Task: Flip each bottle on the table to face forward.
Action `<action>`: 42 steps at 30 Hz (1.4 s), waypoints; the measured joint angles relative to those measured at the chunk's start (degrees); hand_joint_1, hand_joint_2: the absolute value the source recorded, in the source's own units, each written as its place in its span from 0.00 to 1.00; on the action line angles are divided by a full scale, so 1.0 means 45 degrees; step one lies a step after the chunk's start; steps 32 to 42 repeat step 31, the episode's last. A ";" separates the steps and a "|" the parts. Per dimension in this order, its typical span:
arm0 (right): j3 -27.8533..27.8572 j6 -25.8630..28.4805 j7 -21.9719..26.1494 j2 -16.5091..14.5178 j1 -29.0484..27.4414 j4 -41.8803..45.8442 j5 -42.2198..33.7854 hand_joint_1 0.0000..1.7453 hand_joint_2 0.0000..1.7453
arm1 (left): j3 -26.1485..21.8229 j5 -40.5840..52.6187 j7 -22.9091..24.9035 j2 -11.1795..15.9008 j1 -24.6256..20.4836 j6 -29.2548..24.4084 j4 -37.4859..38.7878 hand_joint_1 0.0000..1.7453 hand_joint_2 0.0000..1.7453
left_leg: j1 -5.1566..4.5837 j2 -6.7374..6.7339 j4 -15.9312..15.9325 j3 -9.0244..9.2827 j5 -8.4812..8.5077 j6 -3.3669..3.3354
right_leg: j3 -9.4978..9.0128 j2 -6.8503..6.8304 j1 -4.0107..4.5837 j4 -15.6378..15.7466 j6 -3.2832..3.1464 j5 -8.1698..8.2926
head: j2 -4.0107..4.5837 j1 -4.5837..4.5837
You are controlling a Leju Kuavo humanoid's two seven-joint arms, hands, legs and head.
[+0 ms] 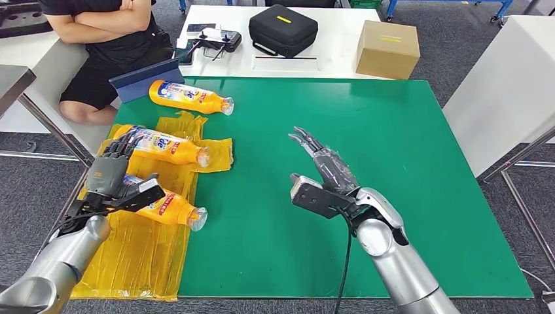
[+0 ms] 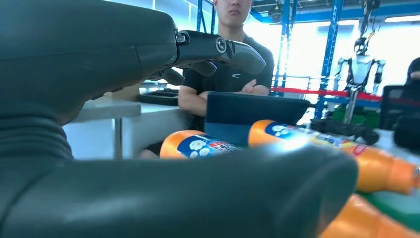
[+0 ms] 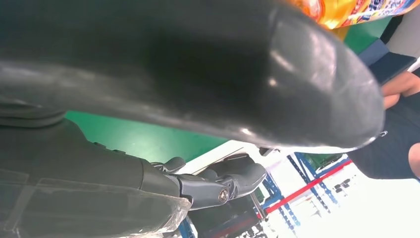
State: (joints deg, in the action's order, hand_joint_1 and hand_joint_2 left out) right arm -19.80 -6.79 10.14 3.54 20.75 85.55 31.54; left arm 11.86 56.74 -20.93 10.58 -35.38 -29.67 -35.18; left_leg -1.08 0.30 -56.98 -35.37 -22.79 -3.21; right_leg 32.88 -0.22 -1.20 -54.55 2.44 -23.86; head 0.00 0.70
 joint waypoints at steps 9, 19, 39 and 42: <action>0.0140 0.0044 -0.0005 0.0000 -0.0123 0.0130 0.0033 0.00 0.00 | -0.0812 -0.3091 -0.1189 -0.0240 0.1124 0.1320 -0.2661 0.00 0.00 | 0.0000 0.0001 0.0001 0.0000 -0.0001 0.0001 | 0.0002 -0.0001 0.0001 0.0001 0.0000 -0.0001 | 0.0000 -0.0001; 0.0455 0.0861 0.0722 -0.0026 -0.0177 0.0592 -0.0735 0.00 0.00 | -0.1907 -1.0508 -0.1907 -0.0679 0.2196 0.5312 -0.6060 0.00 0.00 | 0.0000 0.0001 -0.0001 0.0000 0.0000 0.0000 | 0.0001 0.0001 0.0000 0.0001 0.0000 0.0001 | 0.0000 -0.0001; 0.0899 0.2471 0.2661 -0.0911 0.0417 0.1182 -0.1620 0.00 0.00 | -0.0416 -1.4931 -0.0602 -0.2428 0.2223 0.7137 -0.9686 0.00 0.00 | -0.0008 0.0014 -0.0002 0.0000 0.0002 -0.0005 | -0.0006 -0.0005 -0.0004 0.0006 0.0014 0.0011 | 0.0000 -0.0003; 0.0899 0.2471 0.2661 -0.0911 0.0417 0.1182 -0.1620 0.00 0.00 | -0.0416 -1.4931 -0.0602 -0.2428 0.2223 0.7137 -0.9686 0.00 0.00 | -0.0008 0.0014 -0.0002 0.0000 0.0002 -0.0005 | -0.0006 -0.0005 -0.0004 0.0006 0.0014 0.0011 | 0.0000 -0.0003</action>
